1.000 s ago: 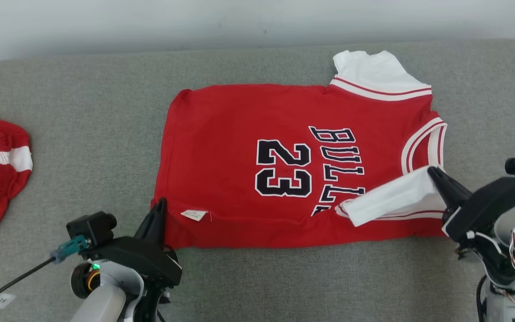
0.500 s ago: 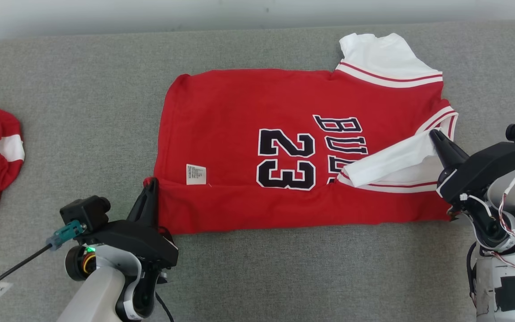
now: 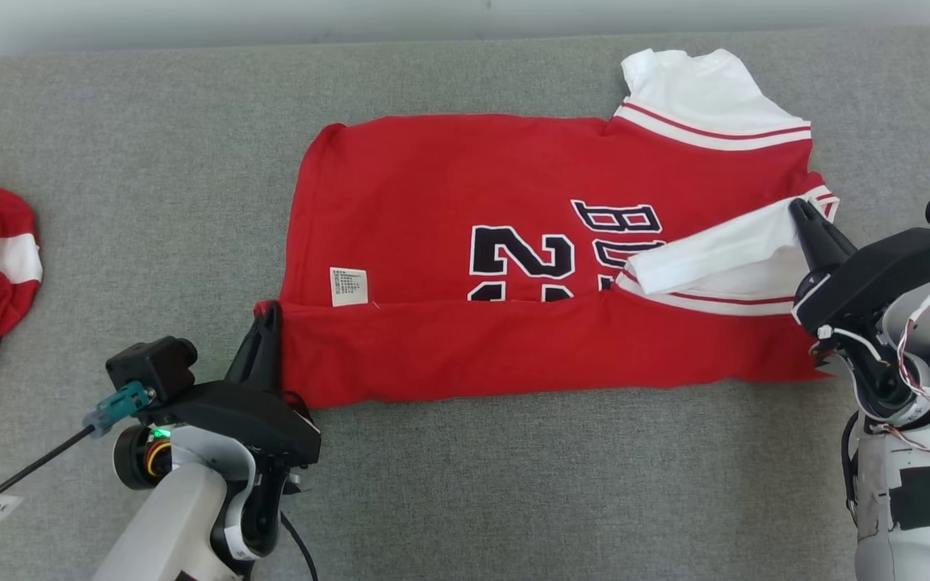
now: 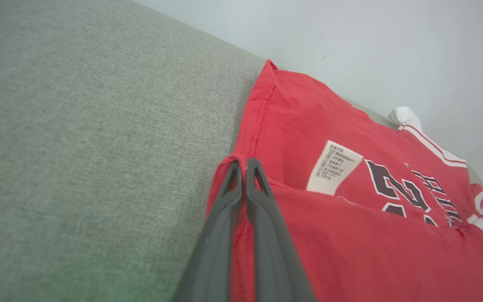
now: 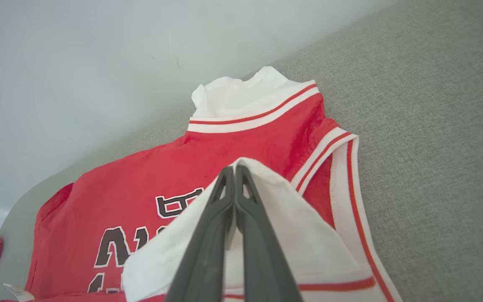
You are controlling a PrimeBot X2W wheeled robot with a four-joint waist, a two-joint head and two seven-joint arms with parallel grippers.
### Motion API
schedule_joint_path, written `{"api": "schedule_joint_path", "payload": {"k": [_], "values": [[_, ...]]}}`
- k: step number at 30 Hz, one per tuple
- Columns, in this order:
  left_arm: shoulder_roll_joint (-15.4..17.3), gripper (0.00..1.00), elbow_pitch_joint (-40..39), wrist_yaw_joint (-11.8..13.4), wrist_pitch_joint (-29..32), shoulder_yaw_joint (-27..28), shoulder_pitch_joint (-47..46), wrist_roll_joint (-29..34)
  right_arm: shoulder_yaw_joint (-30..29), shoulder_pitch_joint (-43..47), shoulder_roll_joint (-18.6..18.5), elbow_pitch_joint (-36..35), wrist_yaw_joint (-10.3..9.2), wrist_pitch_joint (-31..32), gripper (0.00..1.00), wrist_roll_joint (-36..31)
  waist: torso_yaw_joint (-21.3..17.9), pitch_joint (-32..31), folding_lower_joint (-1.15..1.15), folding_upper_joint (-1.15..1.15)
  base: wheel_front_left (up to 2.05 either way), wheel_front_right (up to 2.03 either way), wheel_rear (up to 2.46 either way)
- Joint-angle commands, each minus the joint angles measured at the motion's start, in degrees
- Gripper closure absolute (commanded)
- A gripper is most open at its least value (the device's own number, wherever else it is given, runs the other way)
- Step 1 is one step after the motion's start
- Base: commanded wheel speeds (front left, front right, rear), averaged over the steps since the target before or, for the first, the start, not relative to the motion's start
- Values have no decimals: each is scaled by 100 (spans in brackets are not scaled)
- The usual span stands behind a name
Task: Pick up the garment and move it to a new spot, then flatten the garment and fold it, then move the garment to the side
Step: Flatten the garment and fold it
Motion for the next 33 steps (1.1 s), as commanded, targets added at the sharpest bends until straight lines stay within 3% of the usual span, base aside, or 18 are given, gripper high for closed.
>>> {"api": "schedule_joint_path", "payload": {"k": [1,5,6,7,8,22,33], "values": [[-14,100,56,12,-37,-14,-69,57,22,-74,-2,65,3,-69,100,31,3,14,0,-1,0,0,0],[-40,100,130,6,-50,-60,-117,75,50,-144,-1,202,3,-135,100,32,12,31,0,-1,0,0,0],[-41,73,164,21,-55,-84,-133,105,55,-188,-1,265,3,-168,71,26,15,34,0,-1,0,0,0],[-40,38,206,39,-70,-97,-137,129,60,-245,-1,310,3,-223,0,53,18,35,0,-1,0,0,0],[-46,0,254,47,-75,-109,-143,153,70,-291,-2,344,3,-298,0,76,20,35,0,-1,0,0,0],[41,0,347,118,-407,-216,9,662,380,-264,-149,458,3,-1104,0,402,87,-237,0,-1,0,0,0],[283,0,161,454,-366,-699,515,1299,37,871,-434,8,3,-765,0,-488,8,-403,0,-1,0,0,0]]}}
